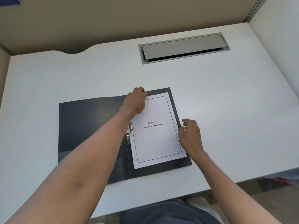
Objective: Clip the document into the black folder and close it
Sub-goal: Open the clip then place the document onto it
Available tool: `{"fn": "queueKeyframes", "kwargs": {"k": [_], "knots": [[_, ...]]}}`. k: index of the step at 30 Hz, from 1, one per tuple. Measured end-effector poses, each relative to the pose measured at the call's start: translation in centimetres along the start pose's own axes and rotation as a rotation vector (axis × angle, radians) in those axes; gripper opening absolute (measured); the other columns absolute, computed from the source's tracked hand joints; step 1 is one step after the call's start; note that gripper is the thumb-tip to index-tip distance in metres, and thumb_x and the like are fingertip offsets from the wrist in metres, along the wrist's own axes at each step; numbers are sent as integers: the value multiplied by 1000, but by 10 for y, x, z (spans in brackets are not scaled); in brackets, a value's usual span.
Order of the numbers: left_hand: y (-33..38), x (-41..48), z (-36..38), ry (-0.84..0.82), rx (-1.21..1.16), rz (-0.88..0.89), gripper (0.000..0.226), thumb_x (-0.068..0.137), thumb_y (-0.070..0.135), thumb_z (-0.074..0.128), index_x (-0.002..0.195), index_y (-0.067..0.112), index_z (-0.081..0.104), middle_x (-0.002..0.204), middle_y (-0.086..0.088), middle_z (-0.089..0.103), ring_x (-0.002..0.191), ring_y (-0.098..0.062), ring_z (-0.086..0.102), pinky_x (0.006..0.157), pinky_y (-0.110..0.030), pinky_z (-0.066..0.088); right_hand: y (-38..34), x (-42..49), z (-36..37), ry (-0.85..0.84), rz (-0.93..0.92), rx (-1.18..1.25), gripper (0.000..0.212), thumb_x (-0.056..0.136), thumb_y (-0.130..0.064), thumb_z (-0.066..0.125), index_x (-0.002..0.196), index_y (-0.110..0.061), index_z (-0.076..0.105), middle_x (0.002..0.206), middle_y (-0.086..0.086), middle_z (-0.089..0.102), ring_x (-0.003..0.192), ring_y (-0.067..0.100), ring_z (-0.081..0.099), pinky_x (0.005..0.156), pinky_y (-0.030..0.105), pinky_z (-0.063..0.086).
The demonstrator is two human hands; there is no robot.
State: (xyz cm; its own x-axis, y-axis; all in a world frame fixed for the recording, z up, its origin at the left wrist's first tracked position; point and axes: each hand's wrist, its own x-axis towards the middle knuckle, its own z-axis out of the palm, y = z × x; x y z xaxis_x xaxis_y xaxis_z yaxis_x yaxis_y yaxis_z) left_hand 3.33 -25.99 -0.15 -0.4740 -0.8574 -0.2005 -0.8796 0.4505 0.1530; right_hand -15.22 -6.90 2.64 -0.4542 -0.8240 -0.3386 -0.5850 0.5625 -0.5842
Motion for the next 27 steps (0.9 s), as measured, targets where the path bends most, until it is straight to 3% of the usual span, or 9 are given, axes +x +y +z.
{"fn": "queueKeyframes", "kwargs": {"k": [4, 13, 18, 24, 27], "knots": [[0, 0, -3, -25, -10, -9, 45, 94, -7, 43, 134, 3, 60, 135, -12, 51, 124, -32, 48, 91, -48, 52, 6, 4, 11, -48, -8, -70, 32, 99, -5, 41, 124, -4, 60, 121, 13, 55, 108, 32, 56, 88, 38, 47], [1, -2, 1, 5, -55, -22, 51, 93, -8, 42, 138, 8, 59, 129, -10, 54, 121, -31, 49, 89, -47, 51, 3, 5, 14, -64, -37, -32, 33, 100, -4, 42, 128, -6, 59, 119, 9, 55, 103, 27, 56, 88, 37, 49], [2, -3, 1, 3, -79, -35, 47, 92, -8, 43, 133, 7, 60, 126, -9, 54, 119, -30, 50, 86, -46, 52, 5, 4, 19, -82, -67, -20, 25, 98, -4, 43, 118, -3, 58, 106, 4, 50, 90, 22, 46, 78, 31, 39], [3, -5, -1, 7, -87, -42, 44, 92, -7, 42, 129, 6, 61, 124, -10, 54, 116, -30, 50, 82, -44, 51, 8, 5, 17, -108, -78, -50, 31, 98, -11, 52, 128, -6, 55, 115, 6, 50, 102, 24, 50, 84, 33, 44], [2, -5, -4, 8, -74, -32, 44, 94, -6, 42, 132, 7, 61, 125, -11, 56, 115, -32, 52, 85, -43, 49, 0, 0, 16, -3, -216, -289, 51, 95, -24, 63, 141, -11, 47, 129, 8, 52, 119, 28, 49, 96, 39, 48]]}}
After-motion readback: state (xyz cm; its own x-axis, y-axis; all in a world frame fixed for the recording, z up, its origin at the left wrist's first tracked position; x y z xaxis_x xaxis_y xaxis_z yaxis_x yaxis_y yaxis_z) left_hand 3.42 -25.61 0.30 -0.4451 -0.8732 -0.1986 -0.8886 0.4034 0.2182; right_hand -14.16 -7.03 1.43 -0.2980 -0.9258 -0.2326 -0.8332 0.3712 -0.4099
